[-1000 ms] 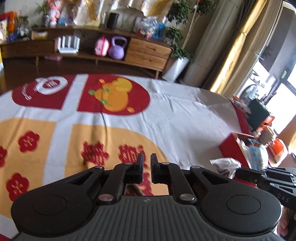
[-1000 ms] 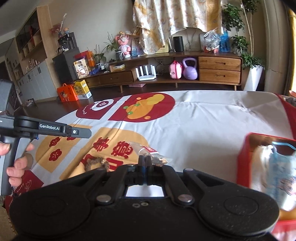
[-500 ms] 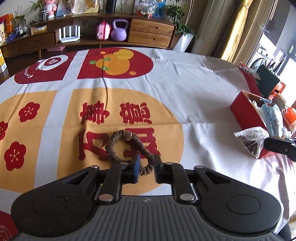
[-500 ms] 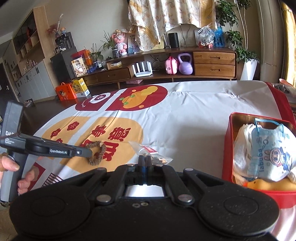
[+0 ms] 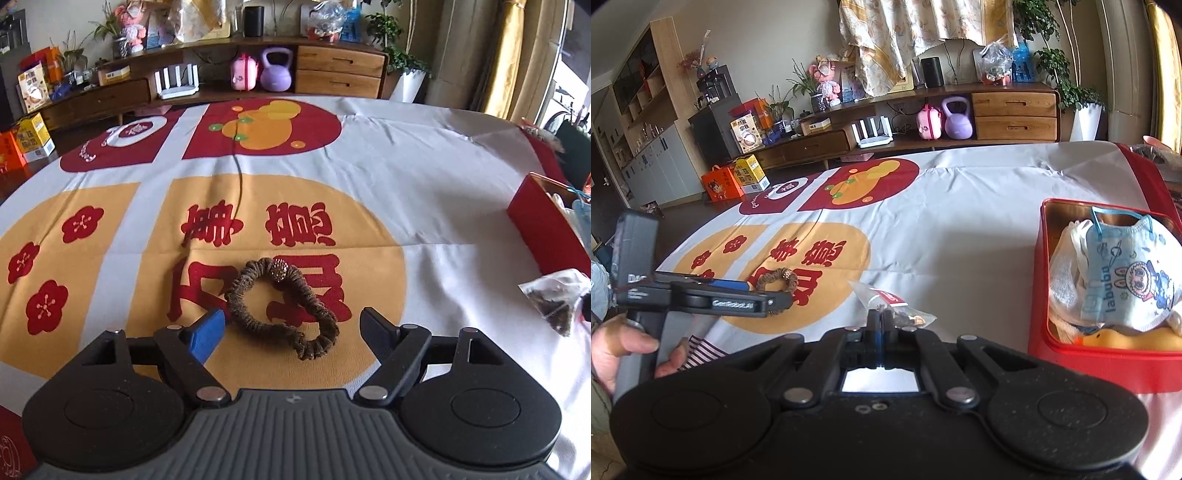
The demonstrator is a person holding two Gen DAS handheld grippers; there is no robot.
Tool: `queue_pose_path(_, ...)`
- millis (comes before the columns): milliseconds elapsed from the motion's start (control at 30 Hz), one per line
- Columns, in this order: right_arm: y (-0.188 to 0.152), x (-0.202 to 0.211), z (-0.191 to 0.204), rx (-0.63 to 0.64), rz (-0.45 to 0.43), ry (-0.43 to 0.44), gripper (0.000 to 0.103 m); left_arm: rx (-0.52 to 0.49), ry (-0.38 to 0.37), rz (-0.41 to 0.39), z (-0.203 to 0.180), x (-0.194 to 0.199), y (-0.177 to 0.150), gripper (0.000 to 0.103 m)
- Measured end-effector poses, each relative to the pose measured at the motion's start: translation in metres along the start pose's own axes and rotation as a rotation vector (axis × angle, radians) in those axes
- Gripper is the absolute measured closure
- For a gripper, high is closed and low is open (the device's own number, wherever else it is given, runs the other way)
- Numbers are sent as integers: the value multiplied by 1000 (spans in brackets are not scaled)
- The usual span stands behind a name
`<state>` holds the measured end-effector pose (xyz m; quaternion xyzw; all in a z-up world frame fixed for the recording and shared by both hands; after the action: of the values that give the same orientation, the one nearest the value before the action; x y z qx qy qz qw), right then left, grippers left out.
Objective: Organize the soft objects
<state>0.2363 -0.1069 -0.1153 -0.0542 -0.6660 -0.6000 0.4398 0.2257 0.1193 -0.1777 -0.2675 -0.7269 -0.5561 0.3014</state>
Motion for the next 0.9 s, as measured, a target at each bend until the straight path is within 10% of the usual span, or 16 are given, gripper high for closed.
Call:
queue_pose_path(233, -3, 0, -4, -4, 4, -2, 103, 9, 66, 12, 3, -16, -3, 26)
queue_pose_path(700, -7, 7, -14, -25, -5, -4, 103, 39, 56, -19, 8, -12, 0, 82)
queue_pose_path(900, -8, 18, -18, -31, -16, -5, 103, 11, 18, -16, 2, -9, -4, 87)
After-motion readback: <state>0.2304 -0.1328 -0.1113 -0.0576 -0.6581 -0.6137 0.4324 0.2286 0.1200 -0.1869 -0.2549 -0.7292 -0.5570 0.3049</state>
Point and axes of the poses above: each gripper's, at about its wrist camera, not at the fingertips, and x roughly against the way its jaws point, z to its left, y to its top, the point moved 7 cm from there along -x, roughly the way its jaws point, and after that the axes turned 11 degrees about -y, right-handed, at the moved point
